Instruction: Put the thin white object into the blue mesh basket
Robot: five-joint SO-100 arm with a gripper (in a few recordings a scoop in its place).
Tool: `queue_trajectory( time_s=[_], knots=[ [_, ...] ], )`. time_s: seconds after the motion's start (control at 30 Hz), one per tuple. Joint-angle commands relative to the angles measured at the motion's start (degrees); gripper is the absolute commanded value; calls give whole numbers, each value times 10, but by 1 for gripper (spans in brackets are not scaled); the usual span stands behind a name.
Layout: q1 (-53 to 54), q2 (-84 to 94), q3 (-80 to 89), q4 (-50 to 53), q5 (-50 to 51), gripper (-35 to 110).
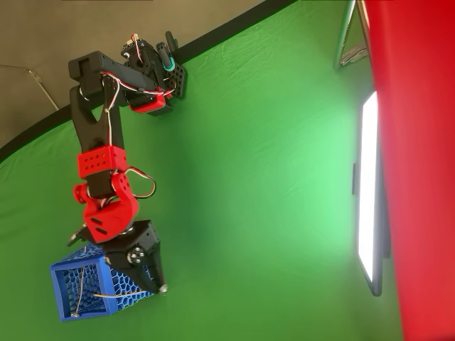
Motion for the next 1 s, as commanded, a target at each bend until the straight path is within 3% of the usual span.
queue_trajectory(
  time_s=[0.0, 0.27, 0.63, 0.97],
  knots=[
    [37, 26, -5, -56, 14, 1],
    [116, -65, -91, -50, 124, 1],
    [146, -166, -207, 54, 299, 0],
    [185, -138, -182, 72, 412, 18]
  ],
)
